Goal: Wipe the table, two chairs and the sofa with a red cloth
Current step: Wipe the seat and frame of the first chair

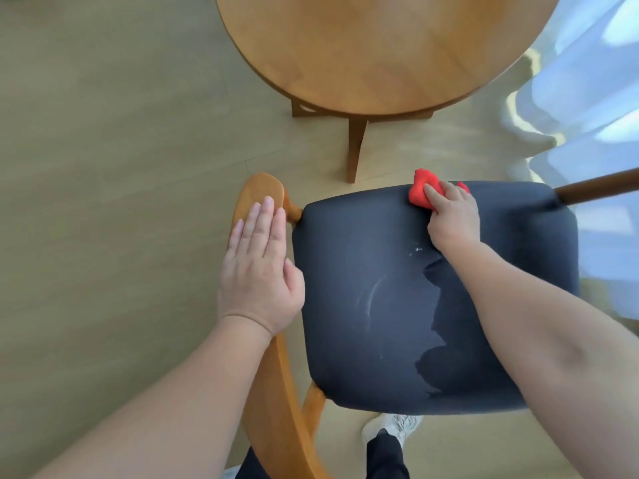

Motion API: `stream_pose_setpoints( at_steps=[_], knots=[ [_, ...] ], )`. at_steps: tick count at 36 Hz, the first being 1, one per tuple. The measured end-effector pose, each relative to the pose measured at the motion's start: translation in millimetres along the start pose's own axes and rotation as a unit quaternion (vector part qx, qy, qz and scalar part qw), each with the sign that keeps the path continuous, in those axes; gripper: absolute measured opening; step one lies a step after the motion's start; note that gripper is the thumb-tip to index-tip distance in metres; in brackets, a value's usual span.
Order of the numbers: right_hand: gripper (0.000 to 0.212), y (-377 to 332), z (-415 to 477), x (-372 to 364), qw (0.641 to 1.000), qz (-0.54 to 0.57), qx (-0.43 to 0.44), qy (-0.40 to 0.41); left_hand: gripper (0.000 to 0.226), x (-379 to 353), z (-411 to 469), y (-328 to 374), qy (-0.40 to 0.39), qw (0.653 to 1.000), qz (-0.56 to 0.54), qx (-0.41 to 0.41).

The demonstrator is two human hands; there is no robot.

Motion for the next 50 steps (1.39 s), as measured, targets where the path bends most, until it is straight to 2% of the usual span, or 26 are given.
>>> stream_pose_setpoints(
  at_steps=[7, 11, 15, 22, 26, 32, 40, 43, 50],
  knots=[
    [0.057, -10.3, -38.8, -13.9, 0.999, 0.023, 0.039, 0.005, 0.067, -0.9, 0.8, 1.7, -0.009, 1.000, 0.004, -0.007],
    [0.046, -21.5, -87.2, -27.9, 0.993, 0.026, 0.100, 0.051, 0.068, -1.4, 0.4, 1.7, -0.011, 1.000, 0.007, -0.007],
    [0.049, -26.0, -137.0, -43.7, 0.990, 0.041, 0.116, 0.074, 0.069, -2.6, 0.0, 1.3, -0.017, 1.000, 0.010, -0.005],
    [0.050, -31.5, -189.9, -68.7, 0.988, 0.045, 0.141, 0.034, 0.071, -4.1, -0.7, 0.0, -0.024, 1.000, 0.012, 0.002],
    [0.047, -32.1, -179.9, -56.2, 0.989, 0.062, 0.127, 0.034, 0.072, -4.4, -0.2, -0.2, -0.026, 1.000, 0.005, 0.002],
    [0.044, -31.2, -115.2, -10.1, 0.987, 0.080, 0.109, 0.085, 0.071, -3.2, -0.6, -0.5, -0.019, 1.000, 0.005, 0.002],
    [0.056, -30.1, -4.9, 7.9, 0.999, 0.000, 0.012, 0.034, 0.070, -3.8, -0.1, -1.3, -0.022, 1.000, 0.010, 0.001],
    [0.057, -37.5, 5.6, -6.6, 0.999, -0.022, -0.017, -0.029, 0.070, -5.1, -0.3, -1.2, -0.026, 1.000, 0.011, 0.000],
    [0.055, -41.2, -21.8, -21.8, 0.999, 0.004, 0.031, -0.010, 0.070, -3.3, 0.0, 0.5, -0.021, 1.000, 0.009, 0.000]
  ],
)
Point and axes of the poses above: each hand's wrist, its own z-axis towards the middle knuckle, its own x-axis out of the back of the hand, y = z × x, the point moved 10 cm from there along z, towards the middle knuckle, and after that the axes turned 1 degree about -y, right-handed, at the moved point
